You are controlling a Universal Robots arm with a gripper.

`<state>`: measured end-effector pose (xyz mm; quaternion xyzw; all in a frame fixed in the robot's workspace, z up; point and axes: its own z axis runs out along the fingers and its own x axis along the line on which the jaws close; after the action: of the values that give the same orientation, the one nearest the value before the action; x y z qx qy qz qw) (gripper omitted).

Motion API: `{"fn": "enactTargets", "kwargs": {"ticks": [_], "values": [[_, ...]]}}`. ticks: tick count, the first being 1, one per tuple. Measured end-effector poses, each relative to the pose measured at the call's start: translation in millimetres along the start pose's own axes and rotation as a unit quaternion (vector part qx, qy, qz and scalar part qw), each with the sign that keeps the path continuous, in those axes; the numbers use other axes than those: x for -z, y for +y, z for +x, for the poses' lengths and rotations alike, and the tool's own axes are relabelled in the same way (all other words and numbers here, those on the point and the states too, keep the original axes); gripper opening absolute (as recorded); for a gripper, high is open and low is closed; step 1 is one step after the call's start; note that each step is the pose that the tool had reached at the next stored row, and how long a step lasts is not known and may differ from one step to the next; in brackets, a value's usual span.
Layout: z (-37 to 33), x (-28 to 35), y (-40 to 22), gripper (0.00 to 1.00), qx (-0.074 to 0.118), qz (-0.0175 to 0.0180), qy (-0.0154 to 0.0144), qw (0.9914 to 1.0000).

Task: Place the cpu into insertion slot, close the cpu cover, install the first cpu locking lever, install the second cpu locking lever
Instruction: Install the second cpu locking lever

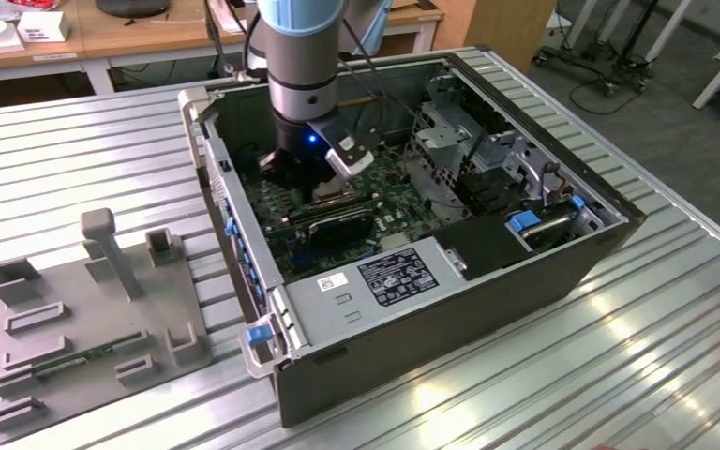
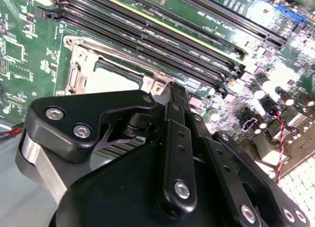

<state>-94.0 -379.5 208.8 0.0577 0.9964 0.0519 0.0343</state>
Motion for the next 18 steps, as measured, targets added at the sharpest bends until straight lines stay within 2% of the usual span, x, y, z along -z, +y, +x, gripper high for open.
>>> {"fn": "enactTargets", "kwargs": {"ticks": [5,14,18], "values": [[-6.2,-0.8,1.0,0.10,0.000,-0.0001,-0.0001,1.00000],[-25.6,-2.8,5.5,0.10,-0.001,0.0000,-0.0001,1.00000],[-30.9,-3.8,10.1,0.10,-0.001,0.0001,0.0000,1.00000]]}}
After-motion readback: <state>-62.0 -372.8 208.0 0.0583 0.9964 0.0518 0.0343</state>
